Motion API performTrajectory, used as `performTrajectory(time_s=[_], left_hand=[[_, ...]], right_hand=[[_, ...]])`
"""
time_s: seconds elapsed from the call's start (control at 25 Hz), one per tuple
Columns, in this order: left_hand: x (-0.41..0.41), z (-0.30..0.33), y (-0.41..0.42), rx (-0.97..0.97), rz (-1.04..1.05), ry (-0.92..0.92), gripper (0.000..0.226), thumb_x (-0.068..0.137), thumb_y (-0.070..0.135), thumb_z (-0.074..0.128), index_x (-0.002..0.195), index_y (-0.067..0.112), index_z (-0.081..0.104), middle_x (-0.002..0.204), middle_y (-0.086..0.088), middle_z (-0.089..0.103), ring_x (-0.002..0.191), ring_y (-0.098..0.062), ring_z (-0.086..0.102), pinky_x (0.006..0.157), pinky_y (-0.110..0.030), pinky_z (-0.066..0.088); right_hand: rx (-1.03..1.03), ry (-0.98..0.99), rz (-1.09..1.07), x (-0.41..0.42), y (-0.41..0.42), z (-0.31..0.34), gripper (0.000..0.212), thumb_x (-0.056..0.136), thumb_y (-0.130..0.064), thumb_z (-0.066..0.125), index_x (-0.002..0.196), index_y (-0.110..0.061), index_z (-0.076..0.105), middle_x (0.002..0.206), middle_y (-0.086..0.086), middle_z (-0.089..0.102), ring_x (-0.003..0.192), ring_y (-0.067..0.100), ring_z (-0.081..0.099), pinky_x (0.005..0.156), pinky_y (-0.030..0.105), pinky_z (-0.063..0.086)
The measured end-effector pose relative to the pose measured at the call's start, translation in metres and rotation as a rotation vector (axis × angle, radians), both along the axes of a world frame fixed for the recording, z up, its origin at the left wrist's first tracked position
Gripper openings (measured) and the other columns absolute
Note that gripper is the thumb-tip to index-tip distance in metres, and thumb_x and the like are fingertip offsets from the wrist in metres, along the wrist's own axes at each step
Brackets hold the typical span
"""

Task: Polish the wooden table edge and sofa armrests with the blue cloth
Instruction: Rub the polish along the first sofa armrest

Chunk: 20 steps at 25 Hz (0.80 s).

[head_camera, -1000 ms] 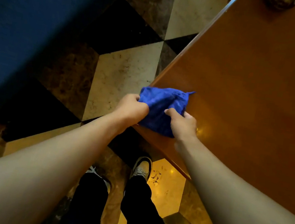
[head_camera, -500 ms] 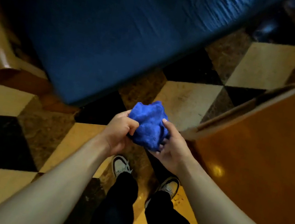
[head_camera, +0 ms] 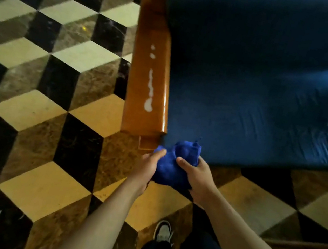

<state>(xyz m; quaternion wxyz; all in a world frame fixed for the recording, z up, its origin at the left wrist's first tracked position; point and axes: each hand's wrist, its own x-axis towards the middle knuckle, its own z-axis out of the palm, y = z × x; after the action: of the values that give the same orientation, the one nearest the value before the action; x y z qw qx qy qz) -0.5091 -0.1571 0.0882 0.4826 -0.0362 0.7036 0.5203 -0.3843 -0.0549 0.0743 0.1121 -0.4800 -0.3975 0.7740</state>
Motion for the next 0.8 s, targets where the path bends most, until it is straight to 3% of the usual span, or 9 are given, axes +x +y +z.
performTrajectory(time_s=[0.08, 0.16, 0.32, 0.4, 0.52, 0.6, 0.64, 0.72, 0.8], left_hand=[[-0.020, -0.001, -0.013, -0.128, -0.015, 0.192, 0.029, 0.095, 0.045, 0.060, 0.105, 0.021, 0.073, 0.101, 0.003, 0.076, 0.093, -0.018, 0.073, 0.079, -0.035, 0.058], [-0.034, -0.007, -0.020, -0.244, -0.066, 0.358, 0.021, 0.101, 0.044, 0.052, 0.098, 0.026, 0.063, 0.093, 0.008, 0.064, 0.093, -0.020, 0.063, 0.084, -0.038, 0.052], [-0.068, -0.005, 0.006, -0.332, -0.063, 0.528, 0.031, 0.105, 0.040, 0.045, 0.111, 0.014, 0.059, 0.098, 0.003, 0.061, 0.089, -0.020, 0.058, 0.075, -0.036, 0.044], [-0.089, -0.003, 0.028, -0.333, -0.030, 0.609, 0.034, 0.103, 0.048, 0.047, 0.098, 0.017, 0.060, 0.086, 0.006, 0.065, 0.076, -0.017, 0.062, 0.064, -0.039, 0.048], [-0.112, -0.015, 0.060, -0.319, 0.031, 0.710, 0.039, 0.097, 0.061, 0.048, 0.078, 0.028, 0.056, 0.072, 0.010, 0.066, 0.067, -0.001, 0.062, 0.053, -0.014, 0.046], [-0.123, -0.048, 0.073, -0.403, -0.038, 0.761, 0.028, 0.096, 0.058, 0.051, 0.086, 0.032, 0.053, 0.081, 0.013, 0.067, 0.077, 0.005, 0.060, 0.062, -0.010, 0.045], [-0.125, -0.066, 0.076, -0.485, -0.126, 0.729, 0.024, 0.097, 0.054, 0.053, 0.101, 0.031, 0.054, 0.102, 0.009, 0.070, 0.089, 0.000, 0.062, 0.071, -0.015, 0.048], [-0.129, -0.095, 0.073, -0.681, -0.258, 0.674, 0.043, 0.096, 0.047, 0.058, 0.130, 0.022, 0.050, 0.135, -0.012, 0.059, 0.118, -0.026, 0.057, 0.092, -0.041, 0.052], [-0.141, -0.109, 0.064, -0.735, -0.264, 0.858, 0.048, 0.094, 0.041, 0.061, 0.133, 0.015, 0.050, 0.137, -0.019, 0.054, 0.119, -0.036, 0.051, 0.092, -0.047, 0.046]], right_hand=[[0.074, -0.106, 0.075, -0.032, 0.002, 0.003, 0.028, 0.086, -0.024, 0.080, 0.110, -0.020, 0.067, 0.106, 0.008, 0.077, 0.081, 0.016, 0.078, 0.059, 0.027, 0.061], [0.138, -0.196, 0.151, -0.056, 0.004, -0.001, 0.024, 0.089, -0.023, 0.078, 0.107, -0.019, 0.063, 0.104, 0.005, 0.075, 0.076, 0.013, 0.075, 0.053, 0.019, 0.056], [0.340, -0.276, 0.344, -0.106, 0.027, -0.009, 0.020, 0.096, -0.028, 0.068, 0.108, -0.021, 0.054, 0.099, -0.003, 0.067, 0.079, 0.005, 0.066, 0.054, 0.014, 0.047], [0.414, -0.238, 0.319, -0.130, 0.047, -0.012, 0.014, 0.098, -0.035, 0.062, 0.102, -0.030, 0.050, 0.093, -0.009, 0.065, 0.074, 0.001, 0.067, 0.052, 0.013, 0.049], [0.428, -0.226, 0.178, -0.153, 0.075, -0.030, 0.015, 0.094, -0.052, 0.056, 0.100, -0.040, 0.049, 0.090, -0.010, 0.069, 0.079, 0.002, 0.069, 0.063, 0.026, 0.057], [0.391, -0.326, 0.183, -0.164, 0.087, -0.057, 0.026, 0.095, -0.047, 0.059, 0.118, -0.038, 0.048, 0.106, -0.013, 0.068, 0.099, 0.011, 0.070, 0.079, 0.031, 0.056], [0.406, -0.433, 0.225, -0.168, 0.088, -0.072, 0.043, 0.096, -0.043, 0.062, 0.134, -0.030, 0.045, 0.122, -0.005, 0.065, 0.116, 0.019, 0.064, 0.092, 0.036, 0.053], [0.474, -0.650, 0.319, -0.167, 0.079, -0.101, 0.076, 0.095, -0.049, 0.062, 0.157, -0.023, 0.025, 0.155, 0.008, 0.039, 0.142, 0.029, 0.041, 0.114, 0.047, 0.041], [0.562, -0.630, 0.404, -0.171, 0.061, -0.113, 0.090, 0.092, -0.067, 0.054, 0.160, -0.036, 0.004, 0.169, 0.002, 0.011, 0.153, 0.029, 0.022, 0.121, 0.051, 0.034]])
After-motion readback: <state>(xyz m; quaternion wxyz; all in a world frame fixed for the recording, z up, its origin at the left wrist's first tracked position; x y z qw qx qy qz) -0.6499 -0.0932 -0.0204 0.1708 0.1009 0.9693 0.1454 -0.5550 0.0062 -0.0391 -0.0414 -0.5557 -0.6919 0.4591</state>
